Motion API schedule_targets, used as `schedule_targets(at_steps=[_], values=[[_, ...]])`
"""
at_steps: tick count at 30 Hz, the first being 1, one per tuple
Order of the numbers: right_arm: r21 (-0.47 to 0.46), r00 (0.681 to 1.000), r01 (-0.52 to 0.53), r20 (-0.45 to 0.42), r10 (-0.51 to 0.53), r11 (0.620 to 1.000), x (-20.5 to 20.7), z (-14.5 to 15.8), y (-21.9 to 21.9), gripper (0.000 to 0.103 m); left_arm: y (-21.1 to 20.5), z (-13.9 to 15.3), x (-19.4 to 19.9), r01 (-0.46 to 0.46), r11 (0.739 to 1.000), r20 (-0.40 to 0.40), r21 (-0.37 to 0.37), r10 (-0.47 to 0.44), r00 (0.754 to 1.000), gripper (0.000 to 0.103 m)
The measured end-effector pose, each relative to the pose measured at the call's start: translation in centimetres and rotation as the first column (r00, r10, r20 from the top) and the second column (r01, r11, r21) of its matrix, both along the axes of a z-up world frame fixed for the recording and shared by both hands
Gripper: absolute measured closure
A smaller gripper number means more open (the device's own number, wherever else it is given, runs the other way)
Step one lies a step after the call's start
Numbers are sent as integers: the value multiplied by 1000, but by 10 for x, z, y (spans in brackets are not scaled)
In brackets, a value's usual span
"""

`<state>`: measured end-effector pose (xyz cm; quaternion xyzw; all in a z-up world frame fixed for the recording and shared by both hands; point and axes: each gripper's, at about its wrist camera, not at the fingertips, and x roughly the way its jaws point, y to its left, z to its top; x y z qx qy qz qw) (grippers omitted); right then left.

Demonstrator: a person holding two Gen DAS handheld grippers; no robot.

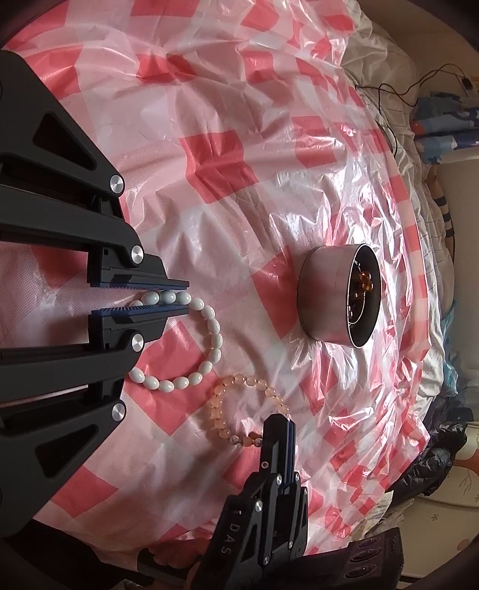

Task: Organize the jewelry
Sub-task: 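Grasp the white oval bead bracelet with the left tool while the right tool grasps the pink bead bracelet, then lower both held bracelets into the silver tin and open both tools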

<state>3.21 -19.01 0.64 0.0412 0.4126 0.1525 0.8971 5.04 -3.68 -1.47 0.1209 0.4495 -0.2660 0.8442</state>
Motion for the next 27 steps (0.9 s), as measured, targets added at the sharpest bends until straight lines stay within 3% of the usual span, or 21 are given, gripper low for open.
schedule_targets(at_steps=[3, 6, 11, 27], values=[[167, 1000, 8, 5, -9, 986, 1, 8, -15, 94, 1, 5, 0, -7, 1000, 11, -12, 8, 1000, 96], [326, 1000, 18, 8, -22, 945, 1, 12, -31, 94, 2, 8, 0, -6, 1000, 11, -30, 6, 1000, 96], [472, 999, 29, -2, -32, 881, 4, 14, -47, 94, 2, 14, -1, -3, 998, 17, -63, 4, 1000, 96], [468, 1000, 13, 3, -16, 884, 3, 14, -42, 94, -7, 13, -4, -14, 998, 83, 58, 10, 997, 96]])
